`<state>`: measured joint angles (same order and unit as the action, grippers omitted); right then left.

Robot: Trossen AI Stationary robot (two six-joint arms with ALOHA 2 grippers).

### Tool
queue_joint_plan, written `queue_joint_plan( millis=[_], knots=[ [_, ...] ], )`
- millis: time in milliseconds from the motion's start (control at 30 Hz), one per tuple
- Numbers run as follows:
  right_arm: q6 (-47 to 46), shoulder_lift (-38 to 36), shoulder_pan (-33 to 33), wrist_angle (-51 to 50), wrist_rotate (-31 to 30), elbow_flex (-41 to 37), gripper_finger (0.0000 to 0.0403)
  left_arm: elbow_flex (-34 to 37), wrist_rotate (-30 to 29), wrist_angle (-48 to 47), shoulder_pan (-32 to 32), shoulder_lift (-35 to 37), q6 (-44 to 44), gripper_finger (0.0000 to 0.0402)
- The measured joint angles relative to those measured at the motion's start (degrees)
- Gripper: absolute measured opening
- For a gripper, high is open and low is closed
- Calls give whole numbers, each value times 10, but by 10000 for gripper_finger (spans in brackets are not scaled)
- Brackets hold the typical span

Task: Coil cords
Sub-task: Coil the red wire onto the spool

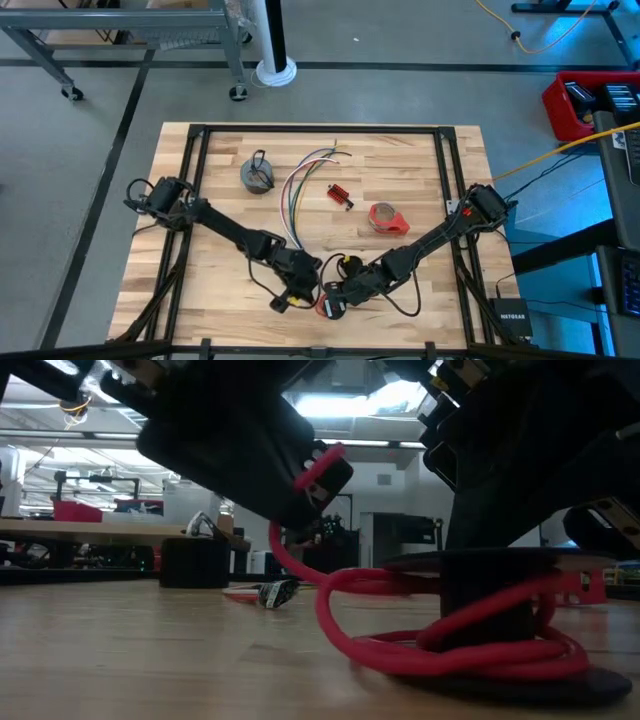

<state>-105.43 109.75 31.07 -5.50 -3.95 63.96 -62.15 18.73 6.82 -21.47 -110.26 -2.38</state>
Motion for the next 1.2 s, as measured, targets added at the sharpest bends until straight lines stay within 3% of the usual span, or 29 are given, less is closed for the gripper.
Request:
queue_joint_plan(
  millis=[433, 633, 800, 1200],
  knots=[
    [0, 1, -4, 10, -17, -1, 10, -1, 24, 86, -6, -42, 22, 6],
    [1, 1, -10, 9, -32, -2, 10, -1, 28, 93, -5, -45, 22, 32],
    [5, 2, -20, 9, -36, -2, 10, -1, 10, 108, 5, -45, 18, 54],
    [7, 16, -22, 12, -50, -2, 10, 1, -20, 101, 12, -45, 4, 56]
  ],
)
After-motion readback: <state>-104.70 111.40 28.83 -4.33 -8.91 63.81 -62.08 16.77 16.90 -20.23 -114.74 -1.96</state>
